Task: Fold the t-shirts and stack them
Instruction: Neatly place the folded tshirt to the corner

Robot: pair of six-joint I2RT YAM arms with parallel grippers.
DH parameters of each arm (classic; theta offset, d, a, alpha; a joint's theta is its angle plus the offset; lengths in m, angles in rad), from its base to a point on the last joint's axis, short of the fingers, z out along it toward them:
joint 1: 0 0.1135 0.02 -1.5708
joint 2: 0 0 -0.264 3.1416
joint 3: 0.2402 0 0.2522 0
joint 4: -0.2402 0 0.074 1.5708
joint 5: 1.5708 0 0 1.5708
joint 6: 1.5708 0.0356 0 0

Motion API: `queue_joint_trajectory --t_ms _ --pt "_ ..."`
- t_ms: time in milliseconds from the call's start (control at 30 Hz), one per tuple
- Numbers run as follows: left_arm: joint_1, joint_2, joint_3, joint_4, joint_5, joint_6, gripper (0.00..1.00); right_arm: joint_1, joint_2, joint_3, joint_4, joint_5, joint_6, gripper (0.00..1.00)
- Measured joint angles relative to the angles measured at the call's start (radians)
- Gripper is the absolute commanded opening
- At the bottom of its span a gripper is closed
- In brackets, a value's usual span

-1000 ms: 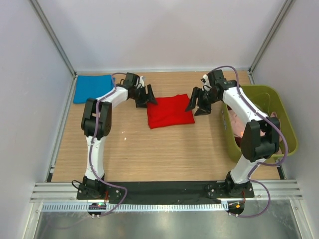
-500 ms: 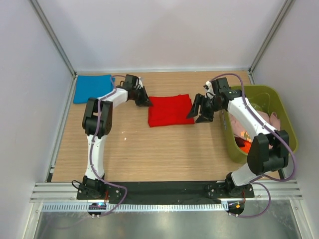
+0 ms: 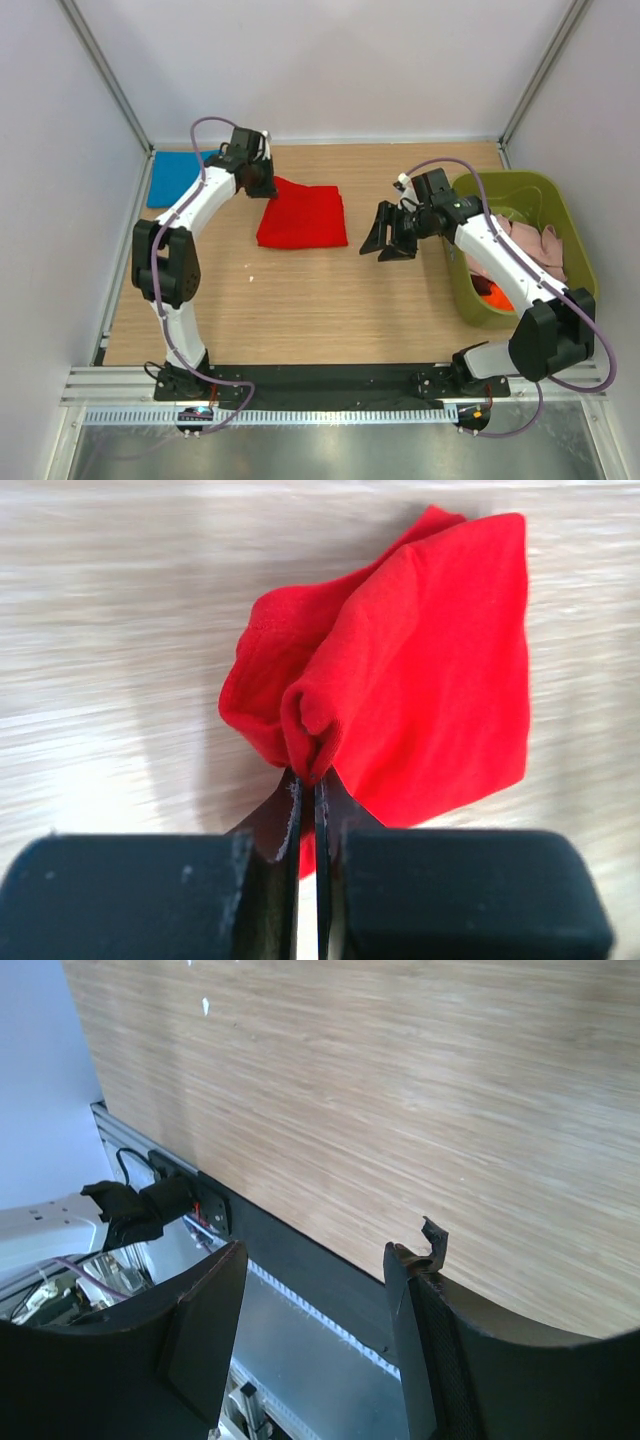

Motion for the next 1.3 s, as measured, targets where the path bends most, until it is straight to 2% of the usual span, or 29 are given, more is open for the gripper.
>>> queue_joint_trajectory --t_ms 267,433,700,933,1300 --pt "0.006 -0.034 0.074 -0.119 -0.256 0.173 0.00 0.092 0.009 0.000 0.038 -0.019 0.032 0.64" --pt "0.013 0.010 0.203 -0.192 -0.450 0.287 0.00 0.098 0.062 0.006 0.040 -0.019 0.038 0.64" --pt "0.018 0.027 0.301 -0.175 -0.765 0.537 0.00 0.098 0.173 0.082 0.005 0.012 0.030 0.64" --pt "0.039 0.062 0.321 -0.109 -0.893 0.673 0.00 0.098 0.233 0.105 0.003 0.014 0.025 0.64" --pt "0.074 0.104 0.372 0.032 -0.937 0.834 0.00 0.098 0.280 0.110 0.000 0.013 0.010 0.64"
